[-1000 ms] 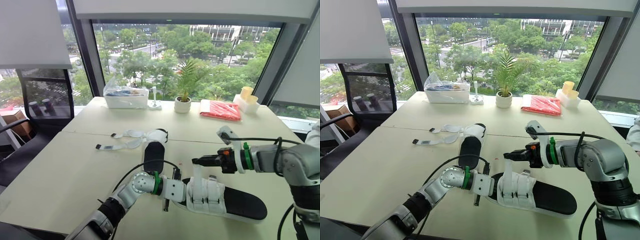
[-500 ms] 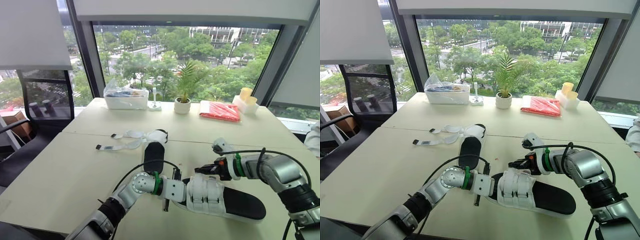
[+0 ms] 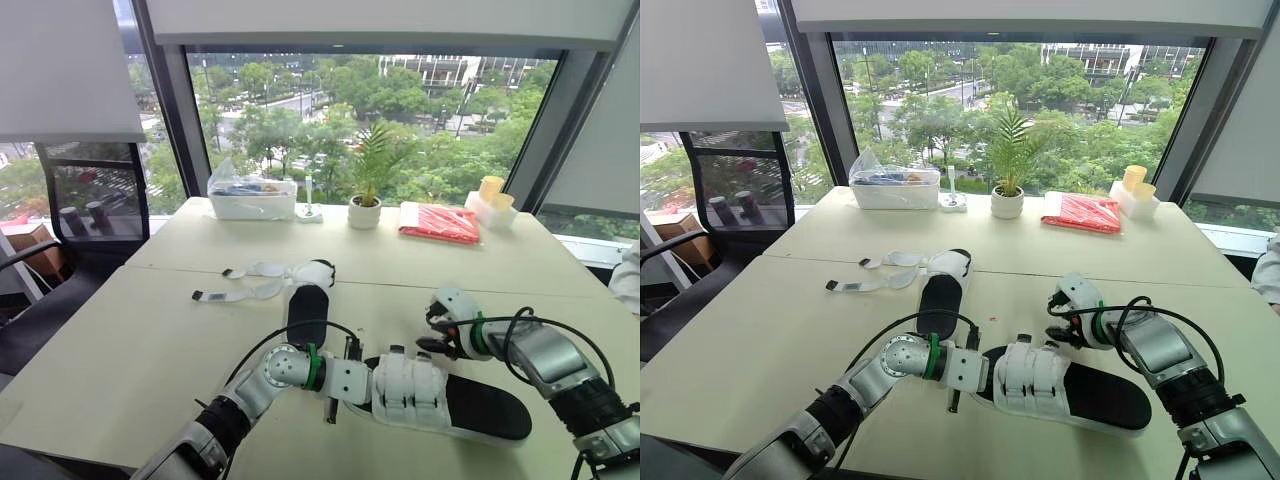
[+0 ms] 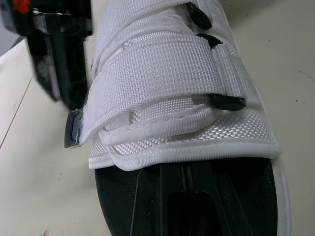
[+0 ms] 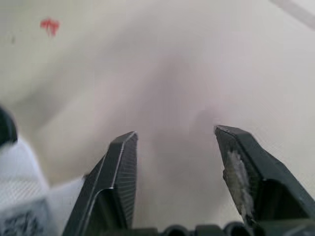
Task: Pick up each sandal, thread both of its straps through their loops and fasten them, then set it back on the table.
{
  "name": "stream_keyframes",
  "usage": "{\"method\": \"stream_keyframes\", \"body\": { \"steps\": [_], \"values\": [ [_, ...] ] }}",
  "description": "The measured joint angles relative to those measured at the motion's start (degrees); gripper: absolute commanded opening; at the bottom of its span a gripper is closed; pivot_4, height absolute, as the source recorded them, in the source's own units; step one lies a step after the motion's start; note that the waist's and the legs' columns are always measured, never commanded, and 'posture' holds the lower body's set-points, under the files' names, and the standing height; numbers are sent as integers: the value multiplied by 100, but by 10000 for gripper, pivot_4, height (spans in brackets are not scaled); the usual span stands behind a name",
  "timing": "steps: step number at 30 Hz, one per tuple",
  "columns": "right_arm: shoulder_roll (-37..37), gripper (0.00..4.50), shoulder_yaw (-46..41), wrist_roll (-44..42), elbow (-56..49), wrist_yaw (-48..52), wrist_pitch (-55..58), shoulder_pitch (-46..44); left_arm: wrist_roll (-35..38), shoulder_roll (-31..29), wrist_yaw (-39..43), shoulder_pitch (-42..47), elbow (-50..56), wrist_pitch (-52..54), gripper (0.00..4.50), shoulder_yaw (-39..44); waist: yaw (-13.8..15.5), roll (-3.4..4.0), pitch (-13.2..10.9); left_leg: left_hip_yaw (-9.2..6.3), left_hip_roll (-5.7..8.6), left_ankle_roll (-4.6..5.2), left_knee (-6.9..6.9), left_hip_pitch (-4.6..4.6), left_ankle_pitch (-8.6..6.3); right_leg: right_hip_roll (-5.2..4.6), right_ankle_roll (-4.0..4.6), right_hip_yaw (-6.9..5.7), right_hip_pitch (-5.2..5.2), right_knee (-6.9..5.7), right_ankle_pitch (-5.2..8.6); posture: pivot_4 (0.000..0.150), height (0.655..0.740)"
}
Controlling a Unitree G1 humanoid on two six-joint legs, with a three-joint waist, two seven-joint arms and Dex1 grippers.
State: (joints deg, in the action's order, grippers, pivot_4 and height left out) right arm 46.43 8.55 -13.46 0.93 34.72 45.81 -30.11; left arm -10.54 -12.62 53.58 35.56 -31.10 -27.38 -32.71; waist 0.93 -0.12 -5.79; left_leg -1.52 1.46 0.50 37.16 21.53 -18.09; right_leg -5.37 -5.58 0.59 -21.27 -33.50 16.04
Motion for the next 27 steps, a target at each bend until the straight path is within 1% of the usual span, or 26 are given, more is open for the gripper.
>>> {"method": "stream_keyframes", "body": {
  "steps": [3,4,6,7,10,13,14,16,17,19,21,23,26,27],
  "values": [
    [443,27785,-504,195,-941,-39,-503,473,7,0,0,-15,0,-32,0,4,-4,-4,1,0,0,1,-3,1,-1,0,-3,0,1,2,-2,1500,7374],
    [718,27785,-725,349,-1350,-24,-814,841,13,4,0,-16,0,-32,0,5,3,-6,0,-1,0,2,-3,3,-2,0,-3,0,4,5,-1,1500,7374],
    [1062,27785,-976,656,-1764,5,-1418,1475,46,-26,2,-22,2,-29,0,28,-16,-17,-5,0,0,2,-5,-1,-2,0,-1,0,16,8,0,1500,7374],
    [1239,27785,-1176,902,-1944,-1,-1945,1990,60,-44,2,-28,20,-30,0,32,-11,-21,-8,1,0,2,-5,2,-2,1,-1,0,20,8,0,1500,7374],
    [1440,27785,-1668,1635,-2074,-86,-3651,3271,142,-187,67,-43,91,-23,0,94,-54,-21,-25,6,-4,0,-5,-2,-1,5,-8,0,18,2,4,1500,7374],
    [1670,27785,-2015,2546,-1817,-471,-5683,4069,298,-324,238,-87,283,245,0,217,-151,-21,-52,13,-5,-9,-1,-10,6,10,-15,4,5,-28,7,1500,7374],
    [1716,27785,-2066,2738,-1727,-566,-6113,4188,358,-389,298,-105,350,321,0,260,-177,-26,-61,13,-7,-13,-1,-14,8,15,-17,7,-1,-44,9,1500,7374],
    [1770,27785,-2080,3313,-1404,-948,-7390,4252,540,-577,534,-164,678,735,0,398,-201,-27,-101,13,-19,-24,0,-21,16,42,-19,19,-14,-71,9,1500,7374],
    [1771,27785,-2079,3365,-1386,-978,-7494,4252,566,-597,559,-174,716,787,0,422,-197,-17,-115,12,-27,-28,1,-22,18,54,-20,19,-15,-75,9,1500,7374],
    [1770,27785,-1934,3680,-1146,-1160,-8197,4016,857,-735,777,-303,1137,1352,0,591,-190,6,-167,10,-38,-35,5,-24,23,74,-32,18,-19,-92,2,1500,7374],
    [1769,27785,-1714,3879,-932,-1220,-8644,3767,1087,-876,962,-411,1464,1817,0,704,-163,22,-202,9,-38,-44,8,-19,29,83,-45,19,-37,-120,2,1500,7374],
    [1756,32937,-1454,4079,-765,-1272,-9018,3475,1263,-1036,1116,-451,1767,2246,0,788,-155,12,-246,10,-33,-62,19,-5,40,82,-65,23,-67,-172,16,1500,7374],
    [1604,44735,-1017,4331,-527,-1295,-9421,2901,1508,-1277,1227,-598,2219,2899,0,992,-163,-7,-280,12,-33,-84,18,4,54,91,-66,25,-85,-186,15,1500,7374],
    [1557,44735,-912,4402,-473,-1298,-9500,2797,1582,-1315,1234,-612,2320,3088,0,1050,-160,-6,-289,14,-32,-91,19,7,58,91,-66,25,-90,-191,15,1500,7374]
  ]
}}
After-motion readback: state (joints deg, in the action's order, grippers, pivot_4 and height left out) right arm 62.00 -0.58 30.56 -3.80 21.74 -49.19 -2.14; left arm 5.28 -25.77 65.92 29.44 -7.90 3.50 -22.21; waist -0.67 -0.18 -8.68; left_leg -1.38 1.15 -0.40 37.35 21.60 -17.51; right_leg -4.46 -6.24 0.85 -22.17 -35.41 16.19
